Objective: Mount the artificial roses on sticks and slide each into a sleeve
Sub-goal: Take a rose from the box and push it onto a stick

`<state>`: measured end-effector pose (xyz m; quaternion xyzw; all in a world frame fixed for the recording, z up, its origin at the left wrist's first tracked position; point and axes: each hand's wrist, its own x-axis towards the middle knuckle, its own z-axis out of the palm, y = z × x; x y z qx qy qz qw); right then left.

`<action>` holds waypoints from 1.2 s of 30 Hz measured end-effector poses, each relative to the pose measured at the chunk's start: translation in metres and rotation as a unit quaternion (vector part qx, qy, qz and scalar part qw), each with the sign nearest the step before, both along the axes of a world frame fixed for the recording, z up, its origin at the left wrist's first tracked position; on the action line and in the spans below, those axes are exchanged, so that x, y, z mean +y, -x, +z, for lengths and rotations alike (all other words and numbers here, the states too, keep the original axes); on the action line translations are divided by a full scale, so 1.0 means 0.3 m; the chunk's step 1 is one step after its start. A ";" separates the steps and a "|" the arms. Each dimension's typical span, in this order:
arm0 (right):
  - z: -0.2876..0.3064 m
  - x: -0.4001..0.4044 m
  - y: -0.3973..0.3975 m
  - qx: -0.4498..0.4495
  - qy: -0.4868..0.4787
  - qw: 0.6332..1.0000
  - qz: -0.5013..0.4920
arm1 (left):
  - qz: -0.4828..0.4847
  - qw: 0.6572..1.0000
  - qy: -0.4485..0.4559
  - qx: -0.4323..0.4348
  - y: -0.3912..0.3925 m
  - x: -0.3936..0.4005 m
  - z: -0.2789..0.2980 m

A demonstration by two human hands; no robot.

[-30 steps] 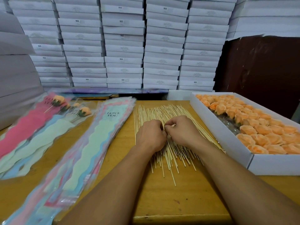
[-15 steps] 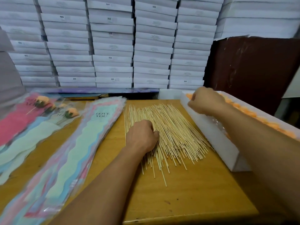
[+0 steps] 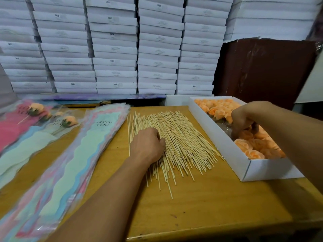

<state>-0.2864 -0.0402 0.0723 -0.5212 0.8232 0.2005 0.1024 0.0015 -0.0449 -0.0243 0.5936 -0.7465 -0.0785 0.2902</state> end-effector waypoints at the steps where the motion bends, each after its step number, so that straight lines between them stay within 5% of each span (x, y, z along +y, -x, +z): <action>1: 0.000 0.005 -0.006 0.007 -0.005 1.000 0.002 | 0.000 1.000 -0.001 0.000 0.001 -0.001 0.001; 13: 0.016 0.020 -0.019 0.023 -0.047 0.999 0.007 | 0.007 1.000 -0.004 -0.003 0.002 -0.004 0.003; 22: 0.077 0.042 -0.010 -0.058 0.040 0.997 -0.035 | 0.005 1.000 0.005 0.007 0.001 -0.005 0.004; 30: 0.154 0.050 -0.145 -0.130 0.292 0.946 0.054 | -0.069 0.981 0.069 0.167 -0.012 0.006 0.028; 36: 0.103 0.076 -0.383 -0.273 0.259 0.921 0.100 | -0.195 0.933 -0.011 0.301 -0.003 0.045 0.047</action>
